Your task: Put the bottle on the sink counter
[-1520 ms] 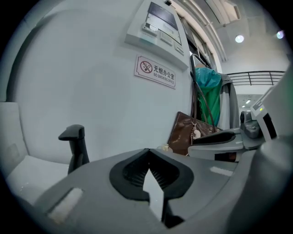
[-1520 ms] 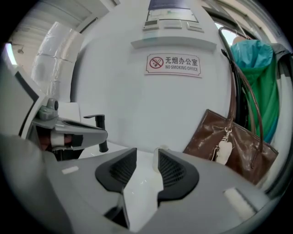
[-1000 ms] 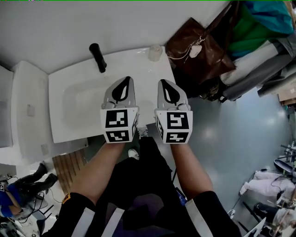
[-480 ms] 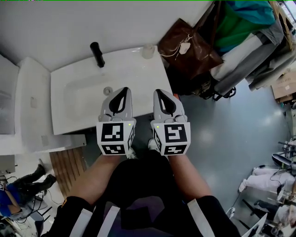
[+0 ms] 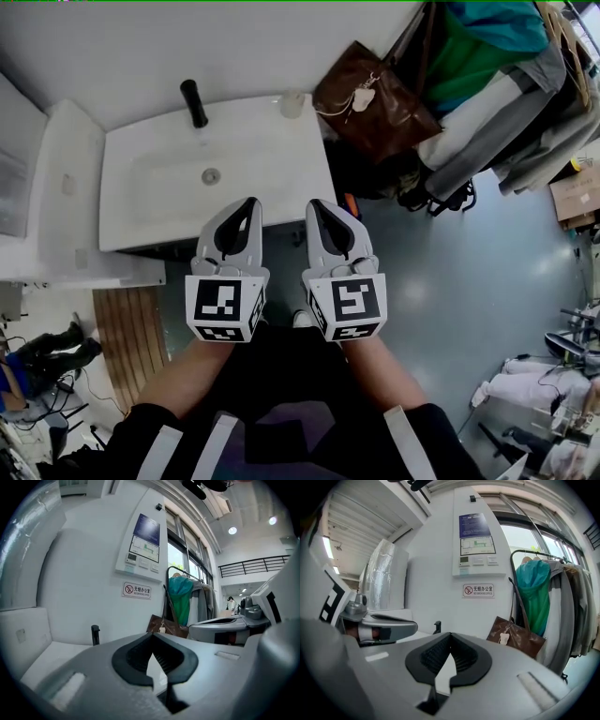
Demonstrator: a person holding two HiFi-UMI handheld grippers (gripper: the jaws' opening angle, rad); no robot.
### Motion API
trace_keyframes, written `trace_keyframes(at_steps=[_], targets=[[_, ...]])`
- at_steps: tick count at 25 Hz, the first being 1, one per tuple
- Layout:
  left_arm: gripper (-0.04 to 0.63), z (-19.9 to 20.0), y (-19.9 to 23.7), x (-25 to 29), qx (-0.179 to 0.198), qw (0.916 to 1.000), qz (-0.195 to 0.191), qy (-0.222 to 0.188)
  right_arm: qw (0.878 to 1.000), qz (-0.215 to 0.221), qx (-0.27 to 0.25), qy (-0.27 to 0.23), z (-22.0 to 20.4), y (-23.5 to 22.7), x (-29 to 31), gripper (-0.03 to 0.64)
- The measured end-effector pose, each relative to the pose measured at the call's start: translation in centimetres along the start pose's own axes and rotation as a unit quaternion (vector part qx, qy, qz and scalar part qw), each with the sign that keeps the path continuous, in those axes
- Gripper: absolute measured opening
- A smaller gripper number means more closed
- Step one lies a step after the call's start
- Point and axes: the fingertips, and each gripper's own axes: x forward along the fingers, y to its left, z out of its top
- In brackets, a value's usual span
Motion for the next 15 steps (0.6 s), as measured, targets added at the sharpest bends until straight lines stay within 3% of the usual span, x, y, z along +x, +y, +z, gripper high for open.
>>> trace_keyframes(at_steps=[15], targets=[[0.0,-0.2,-7.5,-6.8,-0.001,0.9975,0.068,-0.019,0.995,0.089,-0.014,-0.031,0.3,-0.9,-9.2,0.0]])
